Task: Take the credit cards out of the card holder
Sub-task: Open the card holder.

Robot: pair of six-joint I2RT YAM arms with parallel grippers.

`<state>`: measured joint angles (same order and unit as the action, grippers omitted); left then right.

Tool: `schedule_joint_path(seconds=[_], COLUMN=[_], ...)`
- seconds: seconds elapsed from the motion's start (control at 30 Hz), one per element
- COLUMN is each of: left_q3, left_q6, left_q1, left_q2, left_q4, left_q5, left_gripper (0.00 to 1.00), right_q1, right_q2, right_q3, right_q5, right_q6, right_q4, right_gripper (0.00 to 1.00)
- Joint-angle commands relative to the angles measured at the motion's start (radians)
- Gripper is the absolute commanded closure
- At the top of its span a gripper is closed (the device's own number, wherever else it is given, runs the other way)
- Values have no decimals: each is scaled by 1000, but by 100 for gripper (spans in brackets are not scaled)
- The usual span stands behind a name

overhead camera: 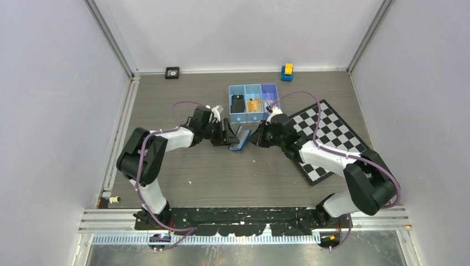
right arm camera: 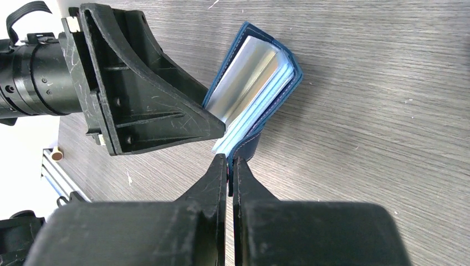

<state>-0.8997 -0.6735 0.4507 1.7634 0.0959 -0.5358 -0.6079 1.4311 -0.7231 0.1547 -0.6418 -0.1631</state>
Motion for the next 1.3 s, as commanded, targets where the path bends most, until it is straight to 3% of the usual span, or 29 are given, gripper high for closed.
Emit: schedule_joint_path(seconds=[0.0,0.2,0.27,0.3,0.4,0.63,0.87,0.93,1.27], left_q3=[-35,-38,-33,-32,-32,-27,-26,-17,19], left_q6=[18,18,16,15,10,-3,-6,-14,-105], left_q1=[-3,-6,-9,-12,-17,-23,-28,-30,-32], left_q2=[32,38,39,41,49,51,57,57,75], left_q4=[-43,-52,-53,-53,-53,-41,-38,-19,146], left_q5=[19,22,20,19,17,7,5,-6,-127], left_gripper=[50,74,82,84,92,97,98,98,100], right_q1=[-6,-4,-1,1,10,44,91,97,100], right_q2=[-10,-1,4,7,22,68,117,149,292], right_q3=[-22,-38,-45,-46,-44,-70,-83,-90,-102], right_q5=[-11,-122,-151,-151,-147,-178,-170,-93,185], right_q6=[9,-1,-5,-11,-30,-78,-120,-125,-187], right_q4=[-30,37,63,70,66,124,156,136,-42], right_gripper=[100,93,83,72,50,18,14,15,39])
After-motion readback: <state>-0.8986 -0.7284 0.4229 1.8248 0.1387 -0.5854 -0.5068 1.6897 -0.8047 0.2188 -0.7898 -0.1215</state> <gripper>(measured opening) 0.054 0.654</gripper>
